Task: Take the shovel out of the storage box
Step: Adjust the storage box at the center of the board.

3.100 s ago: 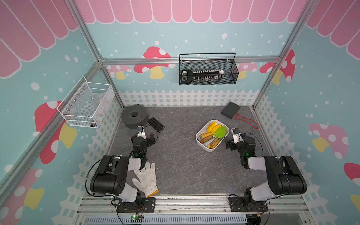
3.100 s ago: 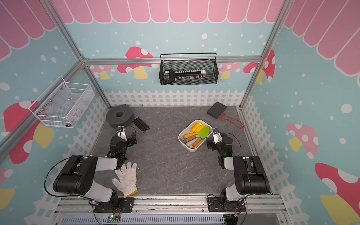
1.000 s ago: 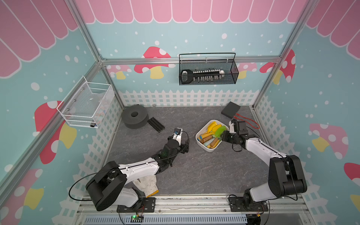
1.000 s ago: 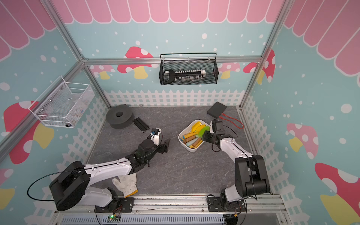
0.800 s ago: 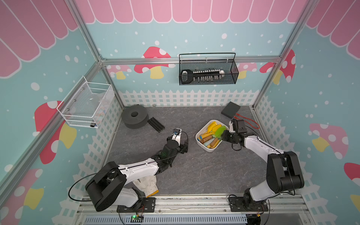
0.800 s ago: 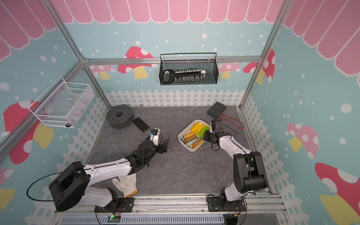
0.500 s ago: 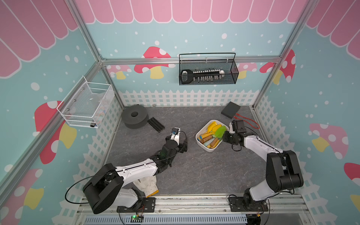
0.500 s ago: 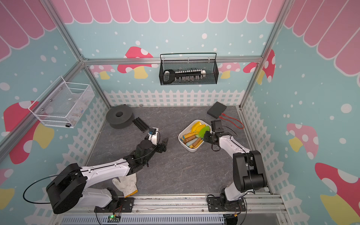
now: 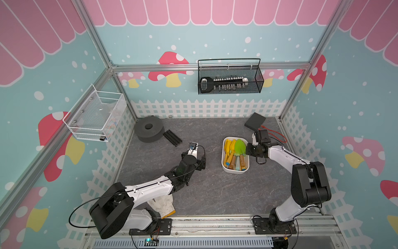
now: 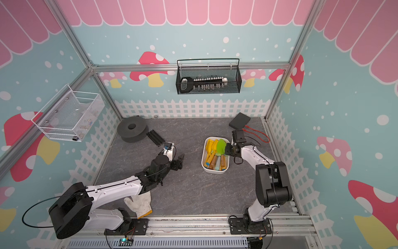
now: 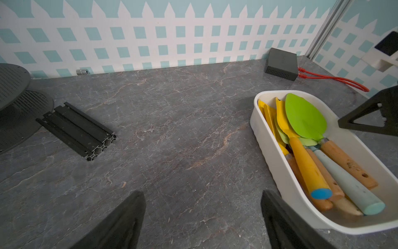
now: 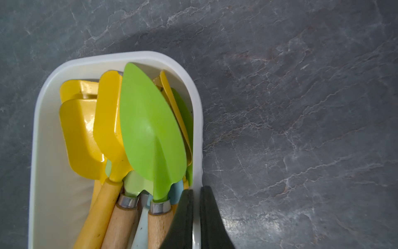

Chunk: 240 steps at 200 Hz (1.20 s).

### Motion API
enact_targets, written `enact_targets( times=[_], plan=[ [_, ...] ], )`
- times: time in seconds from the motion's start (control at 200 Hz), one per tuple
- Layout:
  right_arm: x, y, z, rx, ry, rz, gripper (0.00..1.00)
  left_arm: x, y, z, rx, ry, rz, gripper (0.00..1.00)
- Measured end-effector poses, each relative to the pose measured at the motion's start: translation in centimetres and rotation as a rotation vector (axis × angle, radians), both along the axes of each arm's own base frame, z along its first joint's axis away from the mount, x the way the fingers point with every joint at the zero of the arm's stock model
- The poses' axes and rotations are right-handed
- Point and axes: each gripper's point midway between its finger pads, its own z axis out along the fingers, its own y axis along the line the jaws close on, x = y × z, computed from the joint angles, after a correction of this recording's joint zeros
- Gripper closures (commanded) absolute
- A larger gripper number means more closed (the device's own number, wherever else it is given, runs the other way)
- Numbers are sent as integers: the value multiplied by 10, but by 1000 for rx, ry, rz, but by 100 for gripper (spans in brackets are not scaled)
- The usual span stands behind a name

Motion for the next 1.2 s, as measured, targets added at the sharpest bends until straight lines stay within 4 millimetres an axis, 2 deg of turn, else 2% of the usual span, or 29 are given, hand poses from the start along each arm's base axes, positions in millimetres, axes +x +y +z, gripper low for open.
enact_targets(
  times=[0.48,0.5,0.535,0.57,0.625,0.68,0.861,0.976,1.056,1.201],
  plan=[
    [-11,-22,5,-162,64,134,100,-3,1,4,-11,6,-5,12],
    [-10,-22,6,-168,65,142,95,-3,1,4,-10,7,-5,12],
    [-9,-23,8,-177,64,154,78,-4,1,3,-8,10,-5,12],
    [-8,-23,10,-183,62,162,66,-4,2,2,-5,14,-5,12],
    [-6,-23,14,-194,52,179,55,-4,2,0,-3,19,-4,12],
    [-5,-23,18,-201,36,193,50,-5,2,0,0,23,-3,12],
    [-17,-17,54,-201,-50,203,51,-3,1,3,-5,31,3,10],
    [-31,-3,72,-195,-85,241,54,-1,0,5,-11,32,8,10],
    [-39,9,68,-194,-62,284,54,-1,0,3,-5,42,10,11],
    [-55,28,39,-218,49,375,48,-1,0,4,5,60,13,11]
  ],
)
